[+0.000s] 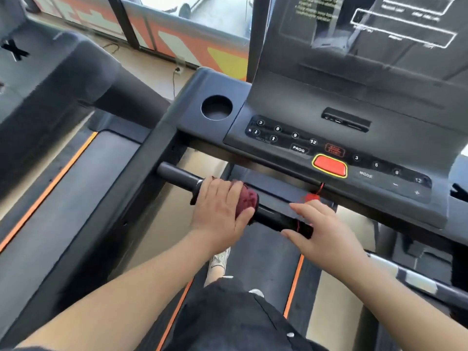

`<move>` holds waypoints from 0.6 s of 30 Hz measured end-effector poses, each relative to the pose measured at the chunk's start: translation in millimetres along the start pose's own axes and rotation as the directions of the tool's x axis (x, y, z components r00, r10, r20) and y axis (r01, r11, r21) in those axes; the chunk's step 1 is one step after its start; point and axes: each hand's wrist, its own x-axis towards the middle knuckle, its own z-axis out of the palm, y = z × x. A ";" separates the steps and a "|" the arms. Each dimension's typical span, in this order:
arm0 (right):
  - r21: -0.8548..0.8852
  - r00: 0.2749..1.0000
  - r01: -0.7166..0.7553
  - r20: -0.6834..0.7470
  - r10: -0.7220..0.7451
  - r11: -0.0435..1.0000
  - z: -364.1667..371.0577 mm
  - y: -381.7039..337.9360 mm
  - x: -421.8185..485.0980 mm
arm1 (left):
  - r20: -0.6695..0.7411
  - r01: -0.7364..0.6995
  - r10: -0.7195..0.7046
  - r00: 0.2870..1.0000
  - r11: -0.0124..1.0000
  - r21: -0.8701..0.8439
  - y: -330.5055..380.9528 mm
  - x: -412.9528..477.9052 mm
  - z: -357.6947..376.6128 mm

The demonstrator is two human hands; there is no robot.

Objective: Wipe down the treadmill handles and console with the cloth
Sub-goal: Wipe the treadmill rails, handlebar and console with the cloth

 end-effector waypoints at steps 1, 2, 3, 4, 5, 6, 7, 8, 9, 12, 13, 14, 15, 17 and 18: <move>-0.021 0.999 -0.040 0.006 0.040 0.999 -4.1 9.7 -9.3 | -0.028 -0.042 0.041 0.999 0.998 -0.045 18.2 -11.3 12.5; -0.048 0.995 -0.090 0.025 0.092 0.995 -9.5 17.9 -17.7 | -0.064 -0.101 0.096 0.993 0.992 -0.077 35.4 -18.6 21.4; -0.075 0.988 -0.141 0.049 0.144 0.987 -14.2 26.7 -26.0 | -0.094 -0.166 0.158 0.983 0.982 -0.087 48.7 -21.1 28.4; -0.112 0.979 -0.184 0.072 0.193 0.977 -19.0 34.5 -33.7 | -0.102 -0.222 0.213 0.972 0.971 -0.084 57.9 -18.4 31.1; -0.151 0.967 -0.224 0.086 0.239 0.963 -23.7 41.3 -40.2 | -0.096 -0.268 0.261 0.961 0.961 -0.069 62.4 -8.7 30.5; -0.185 0.955 -0.263 0.091 0.283 0.947 -28.1 46.8 -46.2 | -0.090 -0.289 0.284 0.955 0.956 -0.055 65.6 3.6 22.4; -0.213 0.944 -0.293 0.088 0.317 0.932 -31.9 51.2 -51.3 | -0.053 -0.282 0.279 0.959 0.958 -0.050 68.3 16.4 9.9; -0.239 0.935 -0.317 0.082 0.344 0.918 -35.0 54.5 -55.2 | 0.028 -0.247 0.249 0.968 0.968 -0.042 71.7 28.0 -3.3; -0.264 0.930 -0.331 0.071 0.361 0.906 -36.7 57.4 -57.6 | 0.119 -0.184 0.186 0.975 0.982 -0.031 74.9 38.4 -13.3; -0.310 0.924 -0.345 0.055 0.379 0.886 -38.3 62.6 -59.4 | 0.215 0.027 -0.020 0.976 0.999 -0.028 90.2 58.7 -20.2; -0.316 0.926 -0.340 0.053 0.375 0.886 -38.0 63.5 -58.9 | 0.151 0.052 -0.047 0.987 0.998 -0.026 97.9 53.8 -17.2; -0.320 0.927 -0.337 0.051 0.371 0.885 -38.7 63.3 -58.4 | 0.067 0.060 -0.056 0.996 0.996 -0.065 107.8 40.6 -9.7; -0.324 0.930 -0.331 0.050 0.365 0.886 -39.5 63.8 -57.6 | 0.012 0.053 -0.052 0.999 0.987 -0.149 118.4 23.6 -0.6; -0.331 0.932 -0.322 0.055 0.359 0.887 -41.5 64.0 -55.0 | -0.078 -0.028 0.008 0.997 0.965 -0.262 133.6 -12.9 17.4; -0.335 0.931 -0.321 0.062 0.361 0.886 -42.8 63.9 -53.5 | -0.104 -0.059 0.033 0.994 0.963 -0.262 135.1 -23.4 23.5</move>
